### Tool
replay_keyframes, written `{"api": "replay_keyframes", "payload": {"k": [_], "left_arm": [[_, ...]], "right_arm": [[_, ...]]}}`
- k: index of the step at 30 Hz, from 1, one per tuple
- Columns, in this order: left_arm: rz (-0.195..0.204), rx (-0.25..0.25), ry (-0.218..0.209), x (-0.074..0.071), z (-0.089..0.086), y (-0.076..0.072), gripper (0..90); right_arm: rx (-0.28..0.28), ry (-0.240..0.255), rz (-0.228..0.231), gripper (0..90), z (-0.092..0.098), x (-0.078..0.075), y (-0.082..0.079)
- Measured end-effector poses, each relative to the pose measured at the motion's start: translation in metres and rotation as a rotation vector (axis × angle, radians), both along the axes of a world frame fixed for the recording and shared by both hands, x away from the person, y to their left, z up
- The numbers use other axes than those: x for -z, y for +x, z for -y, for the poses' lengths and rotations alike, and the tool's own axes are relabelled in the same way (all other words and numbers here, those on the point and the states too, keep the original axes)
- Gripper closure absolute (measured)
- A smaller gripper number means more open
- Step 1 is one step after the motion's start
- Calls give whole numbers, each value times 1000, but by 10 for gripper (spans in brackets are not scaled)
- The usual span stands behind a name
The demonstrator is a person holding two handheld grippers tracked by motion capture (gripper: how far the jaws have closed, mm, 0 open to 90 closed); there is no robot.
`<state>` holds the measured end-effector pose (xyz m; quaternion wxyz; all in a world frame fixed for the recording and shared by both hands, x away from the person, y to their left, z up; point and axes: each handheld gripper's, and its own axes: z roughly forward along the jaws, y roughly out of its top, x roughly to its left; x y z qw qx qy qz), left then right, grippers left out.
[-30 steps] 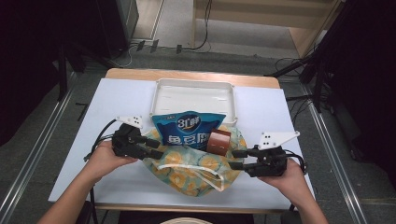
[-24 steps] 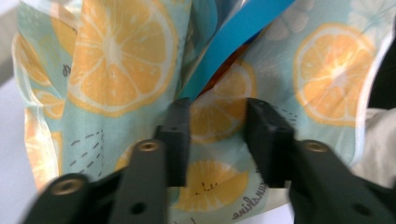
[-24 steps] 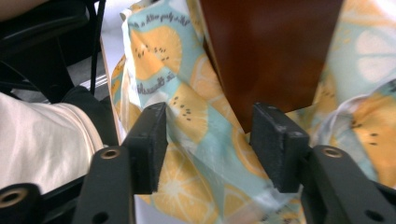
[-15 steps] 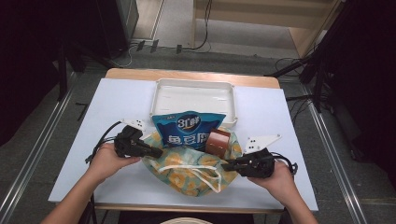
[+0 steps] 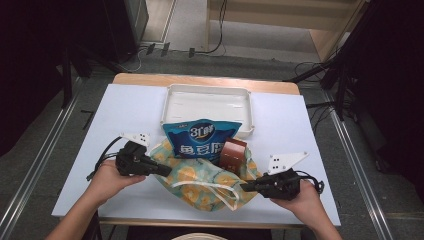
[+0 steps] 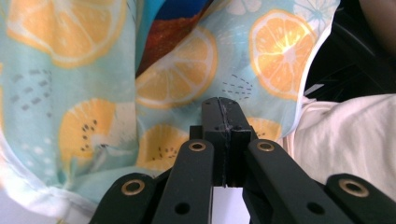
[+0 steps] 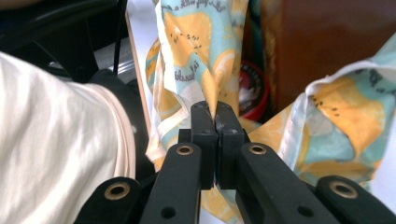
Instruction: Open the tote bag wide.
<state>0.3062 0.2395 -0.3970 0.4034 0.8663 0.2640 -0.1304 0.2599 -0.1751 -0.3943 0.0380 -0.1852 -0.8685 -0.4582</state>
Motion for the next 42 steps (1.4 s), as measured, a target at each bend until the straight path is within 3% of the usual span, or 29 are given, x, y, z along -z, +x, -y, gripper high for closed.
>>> {"api": "replay_keyframes", "payload": {"k": [8,14,19,24,32,34,36,39,42], "left_arm": [[-17,-2,8,12,2,-2,900],[-33,-13,36,25,3,1,900],[-33,-21,22,26,2,1,900],[11,-38,-15,9,-6,-2,900],[94,-58,-56,-29,-5,-1,900],[102,-69,-55,-32,-3,4,900],[105,-78,-52,-32,0,8,900],[117,-48,-54,-29,8,10,900],[150,-18,-57,-29,18,7,900]], "right_arm": [[-32,-10,-35,899,-5,14,-5],[-11,-26,-45,894,-9,31,0],[5,-36,-69,824,-10,45,7],[-8,-4,-73,588,-6,34,2],[27,64,-8,497,13,-5,-3],[41,79,0,511,18,-12,-1],[56,70,7,619,21,-16,1],[70,54,2,767,22,-16,5],[72,43,-10,842,19,-12,6]]}}
